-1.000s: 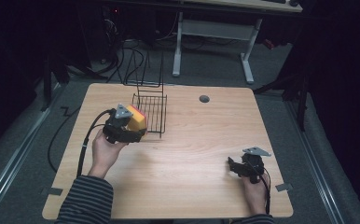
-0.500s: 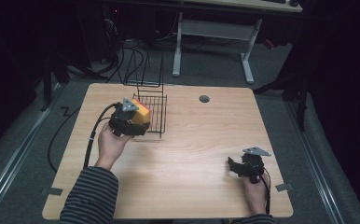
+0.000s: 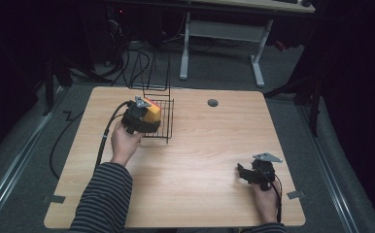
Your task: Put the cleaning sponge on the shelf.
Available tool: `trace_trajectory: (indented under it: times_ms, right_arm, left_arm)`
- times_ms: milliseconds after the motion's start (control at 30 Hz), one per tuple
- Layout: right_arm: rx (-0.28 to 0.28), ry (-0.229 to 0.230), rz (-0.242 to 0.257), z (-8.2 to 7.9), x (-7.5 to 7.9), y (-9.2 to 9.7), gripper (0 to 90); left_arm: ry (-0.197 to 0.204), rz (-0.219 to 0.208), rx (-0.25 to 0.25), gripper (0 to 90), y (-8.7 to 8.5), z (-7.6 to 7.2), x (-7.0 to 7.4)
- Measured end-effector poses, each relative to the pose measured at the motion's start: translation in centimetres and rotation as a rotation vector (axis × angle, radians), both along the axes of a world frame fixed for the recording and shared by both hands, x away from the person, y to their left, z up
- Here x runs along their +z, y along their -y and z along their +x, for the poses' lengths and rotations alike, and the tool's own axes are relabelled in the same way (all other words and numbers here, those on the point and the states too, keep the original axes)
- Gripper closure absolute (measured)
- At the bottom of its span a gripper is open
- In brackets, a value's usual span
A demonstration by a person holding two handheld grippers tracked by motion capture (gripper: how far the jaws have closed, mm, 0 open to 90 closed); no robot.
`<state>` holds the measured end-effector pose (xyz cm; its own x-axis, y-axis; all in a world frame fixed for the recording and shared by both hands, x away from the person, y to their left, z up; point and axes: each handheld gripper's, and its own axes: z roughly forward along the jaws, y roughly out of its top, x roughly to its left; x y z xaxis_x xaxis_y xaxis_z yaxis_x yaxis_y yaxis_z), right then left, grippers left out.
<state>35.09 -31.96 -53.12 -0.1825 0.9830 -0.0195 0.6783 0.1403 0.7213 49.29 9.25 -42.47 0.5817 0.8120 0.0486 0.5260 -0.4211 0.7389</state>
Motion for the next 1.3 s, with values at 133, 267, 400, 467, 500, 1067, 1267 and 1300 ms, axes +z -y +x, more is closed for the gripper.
trace_trajectory:
  times_ms: [133, 267, 400, 467, 500, 1067, 1267, 1300]
  right_arm:
    - [0.001, 0.0, 0.0, 0.0, 0.0, 0.0, 24.3]
    - [0.003, 0.0, -0.001, 0.0, 0.0, 0.0, 24.3]
    - [0.005, 0.0, -0.003, 0.0, 0.0, 0.0, 24.3]
    - [0.005, 0.0, -0.003, 0.0, 0.0, 0.0, 24.3]
    - [0.005, 0.0, -0.003, 0.0, 0.0, 0.0, 24.3]
    - [0.003, -0.001, -0.001, 0.0, 0.0, 0.0, 24.3]
    - [0.003, -0.001, -0.001, 0.0, 0.0, 0.0, 24.4]
    - [0.005, 0.0, -0.003, 0.0, 0.0, 0.0, 24.3]
  left_arm:
    - [-0.008, -0.005, 0.007, 24.2, 0.5, 0.6, -0.5]
    - [-0.016, -0.005, 0.038, 24.1, 0.9, 1.2, -1.1]
    - [-0.026, -0.01, 0.057, 24.1, 1.1, 1.8, -1.8]
    - [-0.033, -0.004, 0.06, 24.1, 1.3, 1.9, -2.0]
    - [-0.035, -0.001, 0.061, 24.1, 1.4, 2.0, -2.2]
    - [-0.061, 0.014, 0.081, 23.8, 3.0, 2.8, -4.3]
    - [-0.058, -0.003, 0.086, 23.6, 3.0, 2.8, -4.6]
    - [-0.058, -0.005, 0.086, 23.6, 2.9, 2.8, -4.6]
